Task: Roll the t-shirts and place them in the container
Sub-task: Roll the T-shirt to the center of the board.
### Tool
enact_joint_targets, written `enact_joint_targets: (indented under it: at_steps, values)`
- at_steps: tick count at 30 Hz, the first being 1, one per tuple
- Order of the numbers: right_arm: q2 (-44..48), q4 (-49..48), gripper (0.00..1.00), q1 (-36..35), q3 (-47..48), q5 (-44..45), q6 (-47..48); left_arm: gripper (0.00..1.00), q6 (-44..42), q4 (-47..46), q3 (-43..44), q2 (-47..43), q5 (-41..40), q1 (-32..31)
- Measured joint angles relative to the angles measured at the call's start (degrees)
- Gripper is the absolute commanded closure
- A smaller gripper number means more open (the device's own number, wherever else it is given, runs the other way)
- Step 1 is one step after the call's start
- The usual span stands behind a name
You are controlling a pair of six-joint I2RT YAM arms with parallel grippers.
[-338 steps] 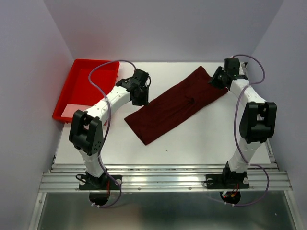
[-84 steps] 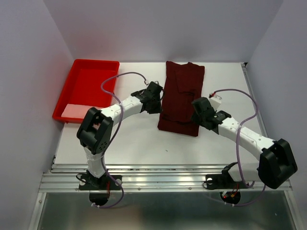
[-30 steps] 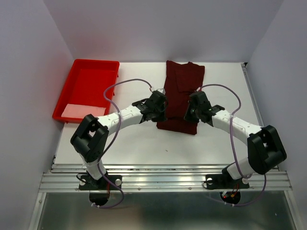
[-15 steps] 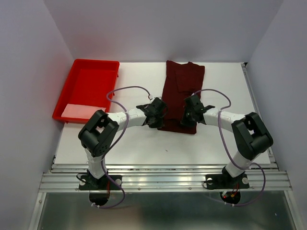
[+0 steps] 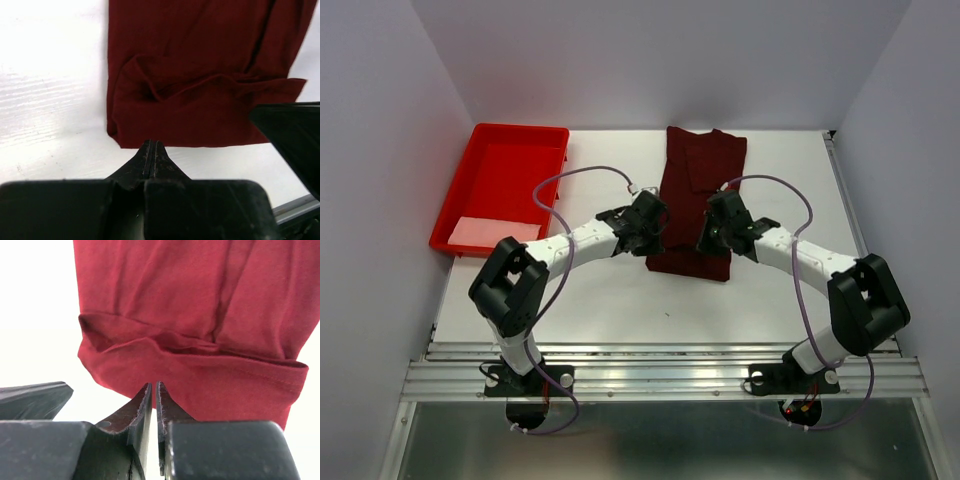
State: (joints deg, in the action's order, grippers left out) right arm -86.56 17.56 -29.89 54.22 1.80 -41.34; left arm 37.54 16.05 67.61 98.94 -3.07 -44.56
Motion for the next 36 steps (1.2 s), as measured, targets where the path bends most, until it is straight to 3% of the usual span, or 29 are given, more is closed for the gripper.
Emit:
enact_joint_targets:
  at_steps: [25, 30, 36]
  values:
    - [-16.4, 0.6, 0.88, 1.1, 8.3, 7.1, 1.1, 1.00, -1.5, -2.7, 9.7, 13.8, -1.3, 1.6]
    - [-11.4, 1.7, 0.86, 1.1, 5.8, 8.8, 1.1, 1.00, -1.6, -2.6, 9.7, 13.8, -2.0, 2.4]
    - [3.8, 2.8, 0.84, 1.9, 2.3, 10.8, 1.8, 1.00, -1.4, -2.3, 8.0, 8.9, -1.5, 2.4]
